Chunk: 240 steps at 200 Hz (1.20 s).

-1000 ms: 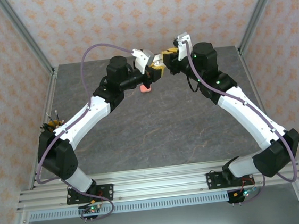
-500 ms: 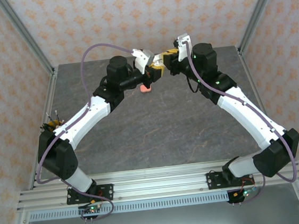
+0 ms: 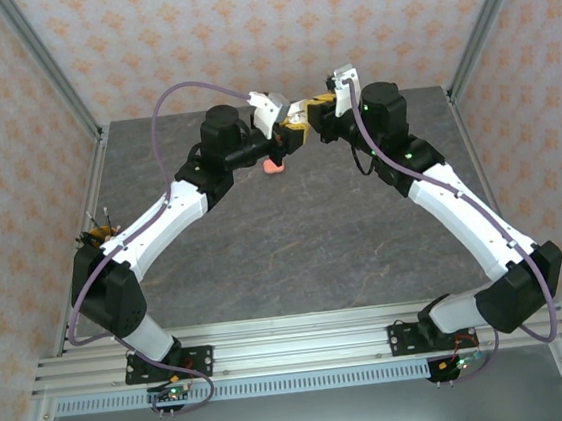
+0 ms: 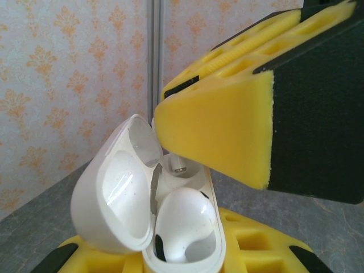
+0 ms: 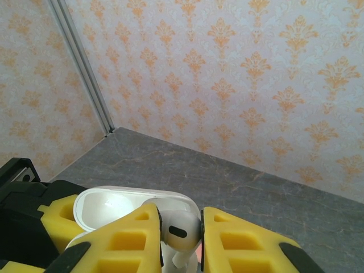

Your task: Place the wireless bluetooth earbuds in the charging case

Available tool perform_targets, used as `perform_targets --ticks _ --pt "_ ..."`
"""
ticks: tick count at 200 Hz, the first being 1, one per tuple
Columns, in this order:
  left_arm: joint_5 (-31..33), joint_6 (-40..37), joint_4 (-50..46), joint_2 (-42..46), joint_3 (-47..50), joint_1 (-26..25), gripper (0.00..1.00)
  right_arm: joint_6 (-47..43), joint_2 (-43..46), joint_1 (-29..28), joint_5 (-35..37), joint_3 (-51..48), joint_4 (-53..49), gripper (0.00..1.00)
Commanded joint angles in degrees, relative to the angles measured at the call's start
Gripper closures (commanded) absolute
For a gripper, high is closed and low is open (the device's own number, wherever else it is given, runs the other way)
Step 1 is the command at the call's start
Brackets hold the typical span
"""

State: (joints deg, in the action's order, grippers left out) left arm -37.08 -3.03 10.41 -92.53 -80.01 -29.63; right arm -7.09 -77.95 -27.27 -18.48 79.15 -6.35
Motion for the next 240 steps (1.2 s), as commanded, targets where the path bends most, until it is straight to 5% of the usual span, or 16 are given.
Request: perform_targets --ticks 1,127,186,240 --pt "0.2 -0.3 3.8 1.8 -0.3 0.3 1.0 0.5 0.0 0.3 -1.1 -0.5 1.1 0.81" --pt "-0.5 0.3 4.5 0.9 -0.3 0.2 1.0 -1.1 -2.3 0.3 -6.5 3.1 -4.7 0.79" --pt "-0.6 1.1 5.8 -0.3 0.8 0.2 1.0 1.5 -1.1 0.3 -5.0 3.2 -3.0 0.64" --pt "-0.7 1.5 6.4 -1.2 1.2 0.1 1.0 2.5 -0.8 0.3 -0.6 3.6 -2.6 0.6"
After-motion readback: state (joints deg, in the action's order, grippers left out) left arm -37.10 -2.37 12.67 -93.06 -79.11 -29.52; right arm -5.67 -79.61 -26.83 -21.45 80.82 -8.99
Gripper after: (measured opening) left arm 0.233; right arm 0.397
